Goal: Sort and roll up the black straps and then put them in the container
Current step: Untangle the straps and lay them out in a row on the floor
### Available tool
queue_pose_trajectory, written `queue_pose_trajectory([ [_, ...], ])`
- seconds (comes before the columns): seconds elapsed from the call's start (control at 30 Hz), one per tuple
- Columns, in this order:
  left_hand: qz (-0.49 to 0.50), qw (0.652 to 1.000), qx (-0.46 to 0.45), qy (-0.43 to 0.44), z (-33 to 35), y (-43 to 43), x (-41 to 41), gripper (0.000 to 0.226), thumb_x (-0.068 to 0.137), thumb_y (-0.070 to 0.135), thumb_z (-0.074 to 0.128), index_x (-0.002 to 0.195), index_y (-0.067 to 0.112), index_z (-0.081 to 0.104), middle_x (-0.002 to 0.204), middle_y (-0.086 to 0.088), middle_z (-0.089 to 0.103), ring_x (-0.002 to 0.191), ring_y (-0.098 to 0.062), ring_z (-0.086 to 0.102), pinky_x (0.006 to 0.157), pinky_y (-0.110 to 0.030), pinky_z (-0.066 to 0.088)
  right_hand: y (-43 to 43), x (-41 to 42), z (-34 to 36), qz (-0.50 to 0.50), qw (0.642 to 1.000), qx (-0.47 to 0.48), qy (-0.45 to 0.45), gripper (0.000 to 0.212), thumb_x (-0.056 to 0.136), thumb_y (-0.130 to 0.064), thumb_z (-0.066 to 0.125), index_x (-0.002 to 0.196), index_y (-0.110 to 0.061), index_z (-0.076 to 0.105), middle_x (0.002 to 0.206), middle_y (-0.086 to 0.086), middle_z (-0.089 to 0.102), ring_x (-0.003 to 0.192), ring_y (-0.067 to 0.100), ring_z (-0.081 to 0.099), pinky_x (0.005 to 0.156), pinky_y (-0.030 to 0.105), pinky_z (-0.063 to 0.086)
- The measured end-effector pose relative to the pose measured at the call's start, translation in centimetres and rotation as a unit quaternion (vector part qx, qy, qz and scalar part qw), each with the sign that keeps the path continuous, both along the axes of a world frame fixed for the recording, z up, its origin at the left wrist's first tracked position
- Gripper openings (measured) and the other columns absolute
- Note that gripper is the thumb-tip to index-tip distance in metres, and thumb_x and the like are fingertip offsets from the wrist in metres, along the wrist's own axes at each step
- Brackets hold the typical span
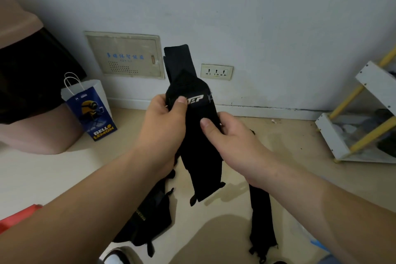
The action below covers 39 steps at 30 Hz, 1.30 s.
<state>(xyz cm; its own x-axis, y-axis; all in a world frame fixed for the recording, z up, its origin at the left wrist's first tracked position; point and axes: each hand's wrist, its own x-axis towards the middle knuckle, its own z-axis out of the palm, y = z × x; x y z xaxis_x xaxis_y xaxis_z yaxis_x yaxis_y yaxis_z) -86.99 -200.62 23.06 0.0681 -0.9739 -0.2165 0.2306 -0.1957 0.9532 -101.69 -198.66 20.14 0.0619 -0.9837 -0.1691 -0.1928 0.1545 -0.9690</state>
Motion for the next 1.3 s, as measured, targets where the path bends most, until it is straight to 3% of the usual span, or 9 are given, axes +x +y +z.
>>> queue_pose_trajectory([
  [0.17,-0.052,0.996,0.012,0.075,0.2,0.0,0.4,0.021,0.111,0.021,0.052,0.127,0.015,0.062,0.116,-0.012,0.078,0.102,-0.023,0.079,0.082,-0.036,0.064,-0.2,0.7,-0.5,-0.003,1.0,0.009,0.01,0.02,0.109,-0.044,0.052,0.116,-0.031,0.065,0.11,-0.005,0.078,0.104,0.013,0.076,0.097,0.043,0.061],
  [0.33,-0.152,0.988,-0.01,0.01,-1.3,0.4,-0.3,0.033,0.107,0.004,0.052,0.134,0.022,0.062,0.123,-0.005,0.077,0.116,-0.024,0.073,0.106,-0.046,0.054,-1.3,0.3,-0.4,-0.073,0.997,0.021,-0.028,0.017,0.11,-0.037,0.052,0.109,-0.03,0.068,0.101,-0.007,0.079,0.095,0.011,0.076,0.076,0.029,0.058],
  [0.5,-0.17,0.983,0.0,-0.069,-2.2,1.8,-0.8,0.029,0.107,0.016,0.058,0.132,0.032,0.057,0.112,-0.001,0.079,0.096,-0.02,0.08,0.081,-0.041,0.063,-1.7,-0.3,-0.2,-0.121,0.991,0.029,-0.057,0.02,0.111,-0.038,0.051,0.113,-0.029,0.068,0.107,-0.002,0.079,0.101,0.018,0.076,0.088,0.038,0.062],
  [0.67,-0.228,0.963,0.015,-0.145,-3.2,4.0,-1.3,0.037,0.105,0.016,0.063,0.132,0.037,0.049,0.097,0.001,0.082,0.089,-0.017,0.08,0.08,-0.04,0.065,-0.5,-1.4,-0.8,-0.137,0.987,0.079,-0.002,0.029,0.111,-0.042,0.047,0.117,-0.02,0.064,0.112,0.004,0.072,0.103,0.022,0.069,0.072,0.031,0.052],
  [0.8,-0.217,0.964,0.031,-0.149,-3.7,4.5,-2.8,0.04,0.103,0.011,0.062,0.133,0.034,0.049,0.093,-0.002,0.081,0.08,-0.017,0.081,0.06,-0.028,0.061,0.9,-3.7,-1.2,-0.085,0.986,0.141,0.018,0.04,0.101,-0.049,0.057,0.133,-0.025,0.059,0.121,0.003,0.073,0.108,0.025,0.072,0.093,0.041,0.059],
  [0.93,-0.239,0.963,0.04,-0.12,-5.3,5.3,-4.7,0.038,0.103,0.012,0.062,0.124,0.042,0.055,0.098,-0.002,0.081,0.084,-0.02,0.081,0.069,-0.033,0.065,2.7,-6.7,-1.5,-0.049,0.983,0.175,0.019,0.029,0.105,-0.044,0.06,0.127,-0.025,0.062,0.114,0.006,0.077,0.101,0.027,0.077,0.075,0.037,0.06],
  [1.07,-0.258,0.958,0.064,-0.11,-7.6,5.4,-5.6,0.033,0.104,0.016,0.06,0.119,0.045,0.06,0.101,-0.003,0.081,0.087,-0.024,0.081,0.081,-0.047,0.066,3.7,-8.4,-2.7,-0.064,0.981,0.184,0.011,0.021,0.103,-0.039,0.066,0.117,-0.024,0.069,0.09,0.002,0.073,0.082,0.024,0.065,0.051,0.028,0.04],
  [1.2,-0.29,0.947,0.068,-0.12,-9.3,5.7,-5.5,0.039,0.105,0.011,0.055,0.122,0.045,0.061,0.097,-0.005,0.081,0.081,-0.022,0.081,0.07,-0.035,0.066,3.7,-8.3,-5.4,-0.12,0.967,0.223,0.004,0.029,0.101,-0.049,0.067,0.119,-0.026,0.071,0.113,0.007,0.081,0.101,0.029,0.074,0.08,0.04,0.053],
  [1.3,-0.298,0.941,0.104,-0.121,-11.2,5.7,-5.1,0.035,0.106,0.014,0.056,0.125,0.043,0.059,0.102,-0.005,0.08,0.085,-0.022,0.08,0.077,-0.037,0.066,3.5,-7.5,-7.1,-0.151,0.966,0.21,0.007,0.018,0.107,-0.029,0.062,0.124,-0.032,0.065,0.119,0.005,0.078,0.107,0.029,0.074,0.078,0.042,0.061],
])
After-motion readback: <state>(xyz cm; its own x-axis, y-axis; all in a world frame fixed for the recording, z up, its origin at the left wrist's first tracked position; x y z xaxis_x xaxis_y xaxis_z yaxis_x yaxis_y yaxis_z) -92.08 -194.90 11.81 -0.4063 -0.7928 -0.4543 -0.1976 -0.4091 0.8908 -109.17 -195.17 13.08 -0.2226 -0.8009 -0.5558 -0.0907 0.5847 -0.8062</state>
